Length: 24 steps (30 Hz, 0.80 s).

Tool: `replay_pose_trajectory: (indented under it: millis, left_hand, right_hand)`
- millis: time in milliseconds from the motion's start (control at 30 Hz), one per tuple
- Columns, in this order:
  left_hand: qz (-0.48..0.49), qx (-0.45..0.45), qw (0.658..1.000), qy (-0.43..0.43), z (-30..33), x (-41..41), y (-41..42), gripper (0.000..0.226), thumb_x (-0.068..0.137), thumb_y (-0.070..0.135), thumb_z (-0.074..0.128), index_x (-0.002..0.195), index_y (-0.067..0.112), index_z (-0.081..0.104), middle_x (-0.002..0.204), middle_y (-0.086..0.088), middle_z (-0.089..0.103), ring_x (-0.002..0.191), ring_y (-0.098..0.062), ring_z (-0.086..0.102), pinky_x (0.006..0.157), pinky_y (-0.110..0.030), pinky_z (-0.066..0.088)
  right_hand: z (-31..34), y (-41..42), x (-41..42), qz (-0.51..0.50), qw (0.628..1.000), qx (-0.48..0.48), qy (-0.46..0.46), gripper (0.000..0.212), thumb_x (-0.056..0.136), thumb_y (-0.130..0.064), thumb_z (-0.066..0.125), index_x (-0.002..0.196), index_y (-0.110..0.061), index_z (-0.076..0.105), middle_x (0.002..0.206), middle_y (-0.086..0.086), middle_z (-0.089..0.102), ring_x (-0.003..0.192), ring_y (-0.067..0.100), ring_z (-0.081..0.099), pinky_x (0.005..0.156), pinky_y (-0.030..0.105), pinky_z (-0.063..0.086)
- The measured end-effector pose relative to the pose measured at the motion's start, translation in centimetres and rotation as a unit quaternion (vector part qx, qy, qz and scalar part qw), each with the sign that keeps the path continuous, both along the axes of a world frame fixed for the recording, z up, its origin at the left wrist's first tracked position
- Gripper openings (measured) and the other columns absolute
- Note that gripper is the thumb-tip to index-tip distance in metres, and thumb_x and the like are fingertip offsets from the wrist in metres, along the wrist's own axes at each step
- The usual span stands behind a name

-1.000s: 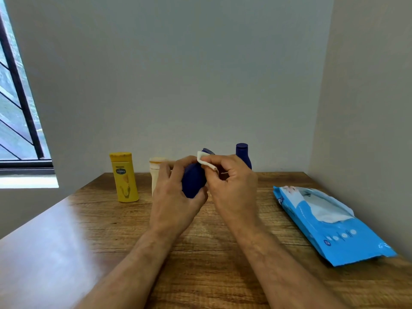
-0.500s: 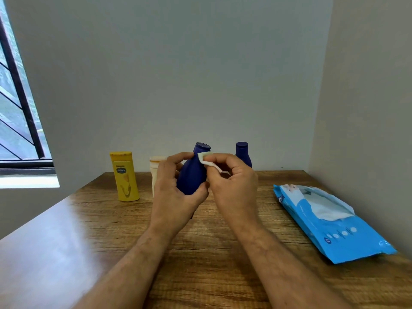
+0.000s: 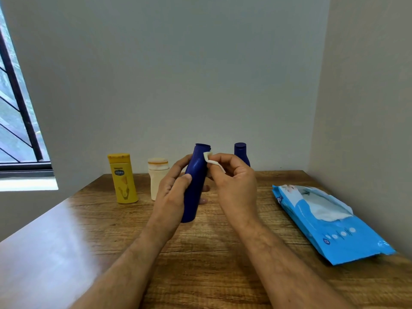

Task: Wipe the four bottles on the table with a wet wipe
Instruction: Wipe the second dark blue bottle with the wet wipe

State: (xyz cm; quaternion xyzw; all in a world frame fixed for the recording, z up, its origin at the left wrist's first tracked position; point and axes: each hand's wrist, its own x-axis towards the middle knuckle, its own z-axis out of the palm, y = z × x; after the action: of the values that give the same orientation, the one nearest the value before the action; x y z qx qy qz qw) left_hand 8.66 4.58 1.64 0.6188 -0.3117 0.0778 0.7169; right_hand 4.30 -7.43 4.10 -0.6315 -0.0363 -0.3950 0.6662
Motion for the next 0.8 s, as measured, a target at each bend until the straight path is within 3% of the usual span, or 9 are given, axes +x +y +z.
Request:
replay_pose_trajectory:
  millis: [167,233,333,433,500,633,800]
  left_hand:
    - [-0.007,0.034,0.998,0.044,0.6,-0.5,-0.1,0.031,0.109,0.030,0.032,0.131,0.026,0.054,0.107,-0.012,0.072,0.080,-0.028,0.072,0.068,-0.046,0.062]
    - [-0.004,0.048,0.998,0.046,0.6,-0.8,-0.2,0.036,0.100,0.044,0.049,0.131,0.025,0.050,0.111,-0.015,0.068,0.077,-0.029,0.071,0.066,-0.047,0.062]
    - [0.022,0.074,0.996,0.042,0.6,-0.9,-0.2,0.069,0.080,0.031,0.077,0.131,0.024,0.031,0.113,-0.011,0.062,0.073,-0.031,0.072,0.065,-0.045,0.063]
    - [0.027,0.075,0.996,0.045,0.7,-0.7,-0.3,0.062,0.084,0.010,0.078,0.117,0.026,0.027,0.111,-0.016,0.061,0.068,-0.032,0.071,0.064,-0.046,0.063]
    - [0.035,0.085,0.995,0.040,0.7,-0.6,-0.3,0.055,0.088,0.011,0.075,0.114,0.025,0.028,0.110,-0.016,0.061,0.066,-0.032,0.071,0.064,-0.048,0.063]
    - [0.138,0.159,0.976,-0.056,0.1,-0.6,-0.5,0.047,0.090,0.025,0.073,0.116,0.022,0.034,0.105,-0.006,0.064,0.062,-0.023,0.073,0.064,-0.046,0.063]
    - [0.198,0.164,0.963,-0.084,0.0,-0.1,-0.3,0.078,0.074,0.030,0.087,0.119,0.031,0.024,0.097,-0.004,0.063,0.055,-0.017,0.071,0.062,-0.036,0.062]
  right_hand:
    - [0.1,-0.3,0.3,0.030,0.999,0.034,0.004,0.008,0.095,-0.013,0.064,0.102,-0.015,0.069,0.098,0.002,0.074,0.088,0.014,0.072,0.054,0.016,0.054]
    - [0.0,-0.2,0.5,0.049,0.998,0.042,0.014,0.007,0.096,-0.015,0.064,0.102,-0.016,0.068,0.093,0.001,0.075,0.087,0.013,0.073,0.058,0.018,0.056]
    - [0.1,-0.4,0.7,0.067,0.996,0.054,0.032,0.007,0.096,-0.020,0.065,0.102,-0.017,0.066,0.081,-0.009,0.075,0.078,0.006,0.072,0.061,0.020,0.057]
    - [0.2,-0.7,0.8,0.079,0.994,0.060,0.035,0.007,0.096,-0.020,0.063,0.102,-0.016,0.065,0.071,-0.021,0.070,0.070,-0.002,0.068,0.059,0.016,0.053]
    - [0.1,-0.6,0.9,0.085,0.994,0.060,0.039,0.009,0.097,-0.021,0.062,0.104,-0.016,0.065,0.070,-0.022,0.070,0.069,-0.001,0.068,0.058,0.016,0.053]
    - [-0.1,-0.4,1.2,0.092,0.991,0.081,0.053,0.008,0.097,-0.020,0.062,0.104,-0.016,0.065,0.080,-0.009,0.075,0.083,0.012,0.073,0.075,0.033,0.061]
    - [0.1,-0.4,1.3,0.109,0.986,0.115,0.052,0.009,0.097,-0.021,0.063,0.104,-0.016,0.065,0.086,-0.007,0.074,0.085,0.011,0.073,0.073,0.030,0.060]
